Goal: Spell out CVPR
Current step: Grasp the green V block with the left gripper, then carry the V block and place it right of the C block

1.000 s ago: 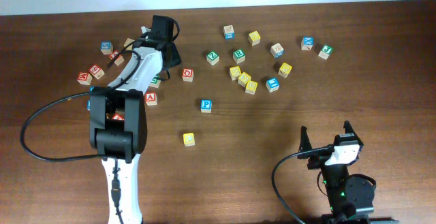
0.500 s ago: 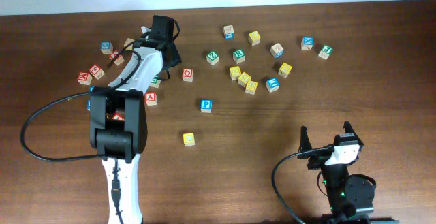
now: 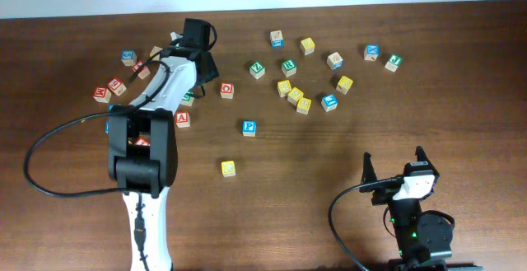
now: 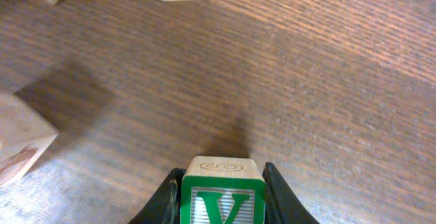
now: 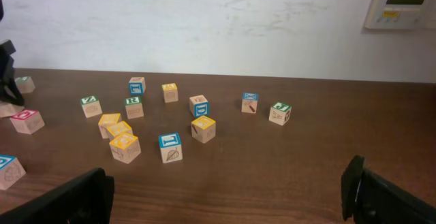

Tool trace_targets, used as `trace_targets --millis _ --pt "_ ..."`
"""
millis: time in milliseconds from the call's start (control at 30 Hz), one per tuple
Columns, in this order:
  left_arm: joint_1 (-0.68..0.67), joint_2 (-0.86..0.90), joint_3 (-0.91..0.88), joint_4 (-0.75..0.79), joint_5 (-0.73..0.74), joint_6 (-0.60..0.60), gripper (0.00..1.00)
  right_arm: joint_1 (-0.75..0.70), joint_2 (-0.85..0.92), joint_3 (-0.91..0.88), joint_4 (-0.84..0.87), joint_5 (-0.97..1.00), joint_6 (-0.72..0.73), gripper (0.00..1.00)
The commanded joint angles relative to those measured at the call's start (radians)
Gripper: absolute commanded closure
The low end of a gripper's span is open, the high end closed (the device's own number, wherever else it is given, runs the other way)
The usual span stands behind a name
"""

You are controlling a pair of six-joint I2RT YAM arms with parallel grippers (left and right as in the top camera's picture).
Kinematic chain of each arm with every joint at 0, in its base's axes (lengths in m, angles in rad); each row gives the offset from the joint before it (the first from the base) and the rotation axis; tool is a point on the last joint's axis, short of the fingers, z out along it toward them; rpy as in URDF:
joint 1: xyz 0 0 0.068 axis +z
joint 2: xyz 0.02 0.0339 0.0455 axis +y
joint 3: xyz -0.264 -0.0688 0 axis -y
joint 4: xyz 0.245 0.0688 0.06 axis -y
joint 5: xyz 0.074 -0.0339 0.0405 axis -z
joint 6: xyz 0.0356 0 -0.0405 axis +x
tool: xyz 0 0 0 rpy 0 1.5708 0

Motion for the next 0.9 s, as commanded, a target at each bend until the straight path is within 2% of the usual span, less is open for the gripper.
trace_targets --millis 0,100,167,200,367,500,600,733,800,867 --pt "0.003 -0.17 0.01 -0.072 0.004 -0.003 0.85 -0.006 -0.007 -0.005 -0.007 0.008 0.007 0.02" --pt "0.003 -0.324 0.01 -0.203 0.106 -0.003 0.84 -0.006 -0.007 -0.005 -0.007 0.008 0.008 0.02" --pt "-0.008 -0.407 0.01 -0.302 0.233 -0.003 0.93 -0.006 -0.007 -0.005 -0.007 0.008 0.008 0.02" --pt "-0.021 -0.431 0.01 -0.351 0.28 -0.003 0.94 -0.006 -0.007 -0.005 -0.007 0.008 0.008 0.02" --pt "-0.198 -0.446 -0.029 -0.624 0.326 -0.003 0.91 -0.006 -0.007 -0.005 -0.007 0.008 0.007 0.02" --pt "-0.346 -0.446 -0.174 -0.6 0.321 -0.005 0.93 -0.006 -0.007 -0.005 -0.007 0.008 0.007 0.02" --pt "-0.432 -0.446 -0.353 -0.514 0.235 -0.111 0.92 -0.006 -0.007 -0.005 -0.007 0.008 0.008 0.02" --pt "-0.456 -0.446 -0.493 -0.362 0.146 -0.155 0.92 -0.006 -0.007 -0.005 -0.007 0.008 0.008 0.02" --pt "-0.454 -0.446 -0.524 -0.331 0.092 -0.209 0.9 -0.006 -0.007 -0.005 -0.007 0.008 0.008 0.02" --pt "-0.454 -0.446 -0.54 -0.298 0.086 -0.209 0.89 -0.006 -0.007 -0.005 -0.007 0.008 0.008 0.02"
